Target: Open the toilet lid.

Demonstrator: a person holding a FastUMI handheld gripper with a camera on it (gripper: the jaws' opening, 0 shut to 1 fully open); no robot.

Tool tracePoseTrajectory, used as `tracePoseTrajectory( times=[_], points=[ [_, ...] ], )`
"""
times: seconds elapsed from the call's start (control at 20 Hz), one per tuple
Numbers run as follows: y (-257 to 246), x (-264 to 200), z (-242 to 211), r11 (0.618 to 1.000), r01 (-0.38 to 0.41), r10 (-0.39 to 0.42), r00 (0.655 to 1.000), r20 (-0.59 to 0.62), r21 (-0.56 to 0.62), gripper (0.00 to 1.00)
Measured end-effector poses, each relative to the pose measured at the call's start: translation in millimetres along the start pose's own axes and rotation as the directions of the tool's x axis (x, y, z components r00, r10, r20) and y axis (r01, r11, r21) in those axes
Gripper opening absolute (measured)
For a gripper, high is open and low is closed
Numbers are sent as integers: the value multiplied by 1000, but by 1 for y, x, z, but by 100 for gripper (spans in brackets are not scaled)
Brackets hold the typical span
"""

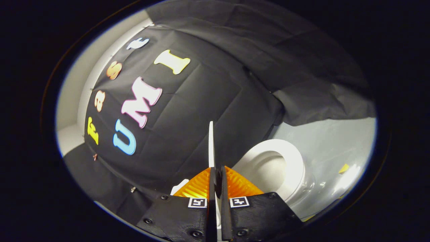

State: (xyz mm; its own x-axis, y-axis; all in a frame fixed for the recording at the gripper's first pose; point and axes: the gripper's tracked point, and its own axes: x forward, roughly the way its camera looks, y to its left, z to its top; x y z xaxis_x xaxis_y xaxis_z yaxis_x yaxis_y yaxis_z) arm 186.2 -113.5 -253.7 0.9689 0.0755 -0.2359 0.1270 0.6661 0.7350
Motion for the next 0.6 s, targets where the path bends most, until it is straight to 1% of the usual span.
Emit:
tracePoseTrajectory(
  times=[0.15,0.35,0.6],
  points=[
    [40,3,-9,995,-1,2,1000,14,-96,11],
    [81,2,-19,978,1,5,1000,25,-208,12],
    [128,-3,-38,942,-10,23,999,34,-335,13]
  ],
)
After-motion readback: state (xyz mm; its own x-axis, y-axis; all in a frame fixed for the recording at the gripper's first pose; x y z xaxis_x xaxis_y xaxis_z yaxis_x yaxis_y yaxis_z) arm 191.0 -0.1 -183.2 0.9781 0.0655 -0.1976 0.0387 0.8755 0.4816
